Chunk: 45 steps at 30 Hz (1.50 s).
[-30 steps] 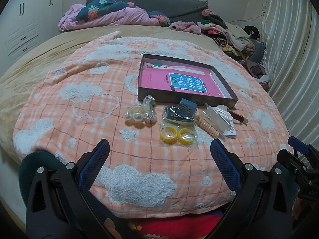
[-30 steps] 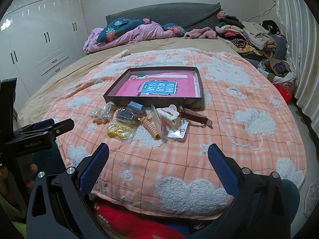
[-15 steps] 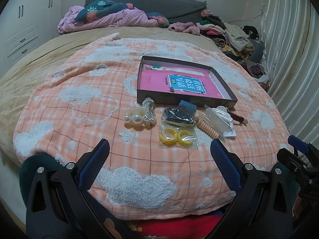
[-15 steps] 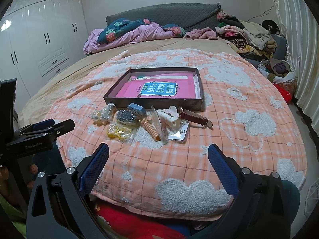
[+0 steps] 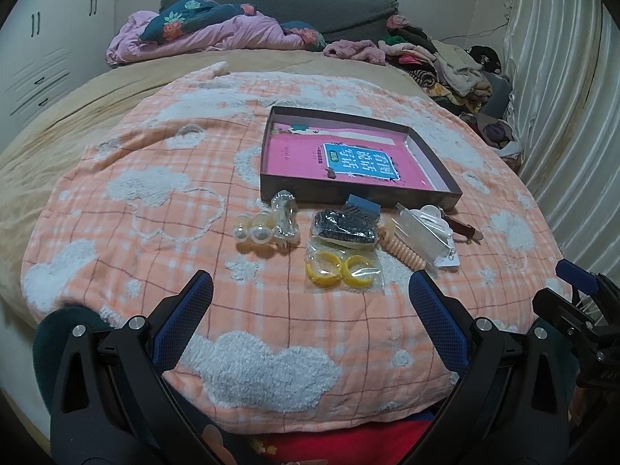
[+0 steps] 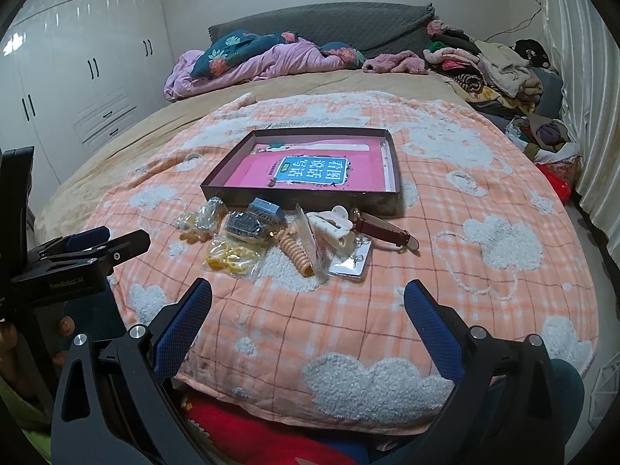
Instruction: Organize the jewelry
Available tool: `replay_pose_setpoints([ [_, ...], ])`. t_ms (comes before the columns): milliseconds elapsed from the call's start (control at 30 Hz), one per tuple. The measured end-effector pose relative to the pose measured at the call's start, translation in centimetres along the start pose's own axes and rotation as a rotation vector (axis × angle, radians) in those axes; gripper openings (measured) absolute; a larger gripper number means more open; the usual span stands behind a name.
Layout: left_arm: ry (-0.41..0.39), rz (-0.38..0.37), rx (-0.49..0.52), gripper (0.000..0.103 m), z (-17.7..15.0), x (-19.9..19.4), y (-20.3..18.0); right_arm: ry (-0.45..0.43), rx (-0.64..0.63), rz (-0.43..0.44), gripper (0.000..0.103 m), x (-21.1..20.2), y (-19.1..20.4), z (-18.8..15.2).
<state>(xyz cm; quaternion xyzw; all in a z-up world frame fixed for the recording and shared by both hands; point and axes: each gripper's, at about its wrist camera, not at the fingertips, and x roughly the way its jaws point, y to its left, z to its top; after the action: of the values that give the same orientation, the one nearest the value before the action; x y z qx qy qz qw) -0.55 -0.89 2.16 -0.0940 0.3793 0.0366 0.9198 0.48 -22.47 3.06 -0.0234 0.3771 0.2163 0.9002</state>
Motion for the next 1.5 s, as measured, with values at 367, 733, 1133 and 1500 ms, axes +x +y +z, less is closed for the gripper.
replay_pose_setpoints([
  [367, 0.004, 0.014, -0.036, 0.094, 1.6, 2.4, 2.5, 0.004, -0.029, 0.008, 0.099, 2.3, -0.5, 2.3],
  [733, 0.010, 0.101, -0.094, 0.094, 3.8, 4.3, 7.0, 0.000, -0.052, 0.054, 0.099, 5.2, -0.9, 6.2],
  [1133, 0.082, 0.033, -0.082, 0.094, 5.4, 8.7, 8.5, 0.034, -0.042, 0.098, 0.081, 8.9, -1.0, 7.5],
  [1500, 0.191, 0.025, -0.031, 0.081, 3.0, 12.5, 8.7, 0.129, -0.035, 0.129, 0.061, 11.9, -1.2, 4.4],
])
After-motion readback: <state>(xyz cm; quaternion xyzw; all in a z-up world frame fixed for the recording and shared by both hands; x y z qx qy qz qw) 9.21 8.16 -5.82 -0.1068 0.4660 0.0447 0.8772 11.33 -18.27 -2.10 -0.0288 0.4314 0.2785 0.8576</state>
